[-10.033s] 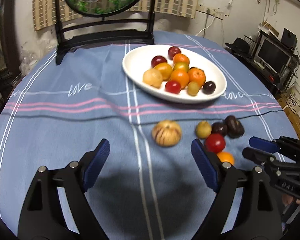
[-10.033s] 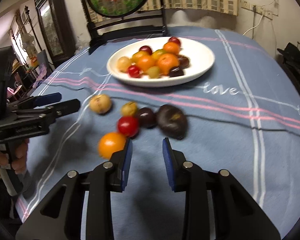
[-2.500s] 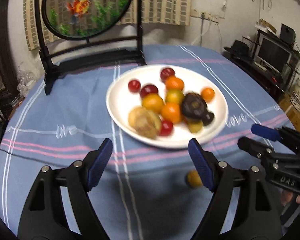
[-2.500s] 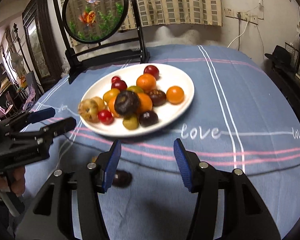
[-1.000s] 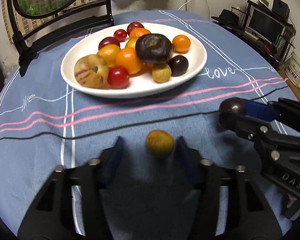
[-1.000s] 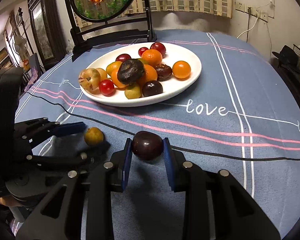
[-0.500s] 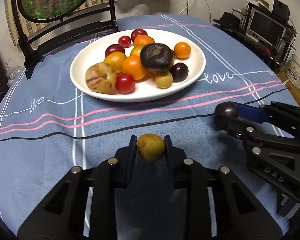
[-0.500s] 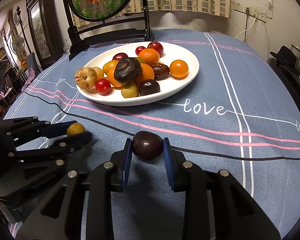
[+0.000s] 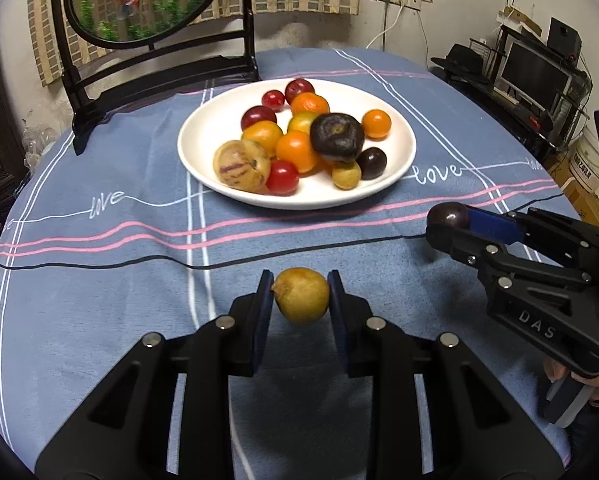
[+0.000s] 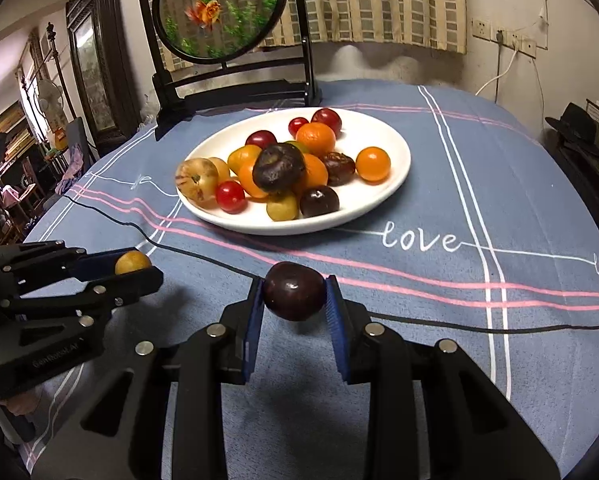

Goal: Organize fruits
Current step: 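Carry a dark plum to the plate with the right gripper while the left gripper carries a small yellow pear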

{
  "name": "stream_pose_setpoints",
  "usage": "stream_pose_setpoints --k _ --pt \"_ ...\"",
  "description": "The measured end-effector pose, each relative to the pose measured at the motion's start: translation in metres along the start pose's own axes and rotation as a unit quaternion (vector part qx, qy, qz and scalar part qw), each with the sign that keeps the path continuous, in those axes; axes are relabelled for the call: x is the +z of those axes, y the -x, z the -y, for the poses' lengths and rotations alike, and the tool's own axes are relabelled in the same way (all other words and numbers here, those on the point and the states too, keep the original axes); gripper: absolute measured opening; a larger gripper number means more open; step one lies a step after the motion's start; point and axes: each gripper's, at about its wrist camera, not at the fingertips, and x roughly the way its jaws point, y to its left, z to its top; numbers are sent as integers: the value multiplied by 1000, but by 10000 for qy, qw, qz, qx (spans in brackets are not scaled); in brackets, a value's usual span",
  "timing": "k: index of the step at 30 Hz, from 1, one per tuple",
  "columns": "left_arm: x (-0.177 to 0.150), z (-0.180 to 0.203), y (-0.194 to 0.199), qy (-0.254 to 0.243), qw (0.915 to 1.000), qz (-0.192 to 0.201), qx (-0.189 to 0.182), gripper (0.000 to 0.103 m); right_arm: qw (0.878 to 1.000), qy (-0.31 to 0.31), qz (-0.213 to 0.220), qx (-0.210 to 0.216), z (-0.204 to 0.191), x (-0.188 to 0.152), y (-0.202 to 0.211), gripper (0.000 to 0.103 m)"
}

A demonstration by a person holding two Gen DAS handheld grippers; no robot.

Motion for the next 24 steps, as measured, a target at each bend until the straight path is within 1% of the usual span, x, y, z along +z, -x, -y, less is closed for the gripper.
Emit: stream_pose_setpoints --k 7,14,20,24 --pt "3 -10 14 38 9999 132 36 28 9999 -22 21 -113 -1 1 -2 31" --pt "5 -13 26 30 9997 219 88 28 9996 -59 211 -177 -1 8 10 31" --pt "25 -22 34 51 9992 372 148 28 9988 8 456 -202 -4 25 26 31" --pt "42 -28 34 108 9988 478 77 28 9977 107 622 -236 -7 39 33 31"
